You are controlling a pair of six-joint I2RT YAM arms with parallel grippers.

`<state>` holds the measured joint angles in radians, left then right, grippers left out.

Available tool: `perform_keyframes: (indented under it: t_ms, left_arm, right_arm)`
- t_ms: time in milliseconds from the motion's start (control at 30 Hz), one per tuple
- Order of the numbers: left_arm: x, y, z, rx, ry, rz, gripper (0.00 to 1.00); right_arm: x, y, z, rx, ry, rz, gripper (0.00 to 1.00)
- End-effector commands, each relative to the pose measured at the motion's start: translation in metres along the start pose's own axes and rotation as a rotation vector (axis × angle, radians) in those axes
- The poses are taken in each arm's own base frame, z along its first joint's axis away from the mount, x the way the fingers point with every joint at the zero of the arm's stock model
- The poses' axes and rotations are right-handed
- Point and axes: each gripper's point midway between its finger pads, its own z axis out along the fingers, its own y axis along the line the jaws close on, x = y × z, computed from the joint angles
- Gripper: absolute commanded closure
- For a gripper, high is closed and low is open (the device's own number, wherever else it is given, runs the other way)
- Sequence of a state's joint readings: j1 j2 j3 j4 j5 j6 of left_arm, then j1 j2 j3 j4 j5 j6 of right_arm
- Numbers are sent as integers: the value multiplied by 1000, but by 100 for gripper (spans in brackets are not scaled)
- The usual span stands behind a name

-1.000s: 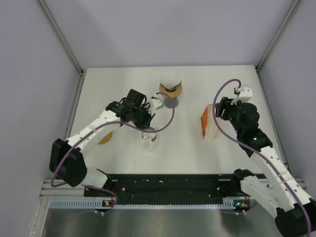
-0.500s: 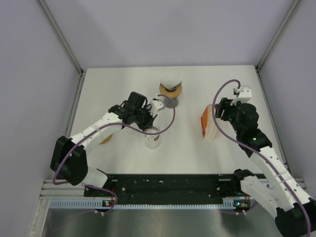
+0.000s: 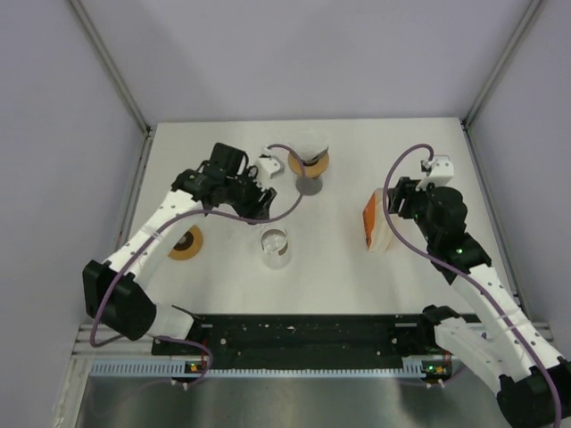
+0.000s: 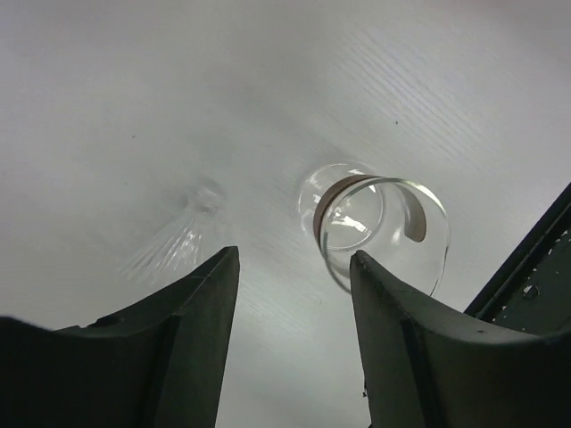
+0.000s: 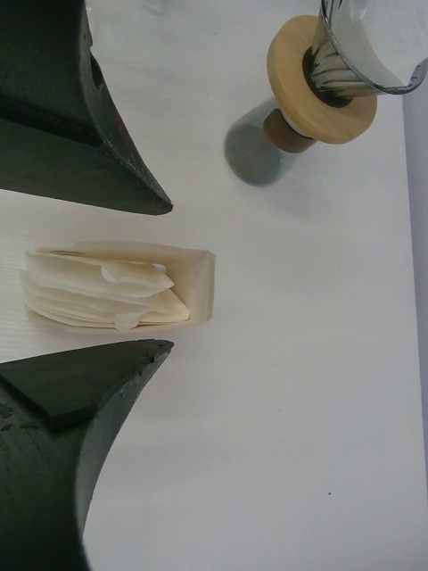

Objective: Place the coffee filter in the dripper

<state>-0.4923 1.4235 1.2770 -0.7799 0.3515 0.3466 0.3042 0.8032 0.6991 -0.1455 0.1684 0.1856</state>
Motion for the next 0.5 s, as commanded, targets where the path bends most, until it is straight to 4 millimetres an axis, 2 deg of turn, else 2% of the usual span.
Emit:
perform_keyframes:
  t_ms: [0, 33, 100, 133, 267, 367, 400, 467]
  left_arm:
    - [-6, 26, -60, -77, -73, -97, 41]
    - [1, 42, -75, -121, -89, -149, 39]
    - [14, 63, -92, -208, -90, -203, 33]
    - [26, 76, -100, -273, -71, -231, 29]
    - [86, 130, -124, -577, 56, -323, 23]
    - [131, 149, -130, -658, 144, -427, 21]
    - [139, 153, -130, -666, 156, -452, 21]
    - [166, 162, -130, -705, 210, -512, 24]
  right_arm:
    - [-7, 3, -1, -26, -33, -3, 41]
    - [-7, 5, -1, -35, -32, -7, 41]
    - [-6, 7, -2, -48, -28, -12, 40]
    - [-6, 8, -2, -54, -30, -13, 40]
    - [-4, 13, -3, -90, -23, -37, 39]
    - [-3, 15, -5, -108, -21, -48, 39]
    - [-3, 17, -5, -121, -20, -49, 39]
    - [-3, 21, -6, -146, -21, -49, 39]
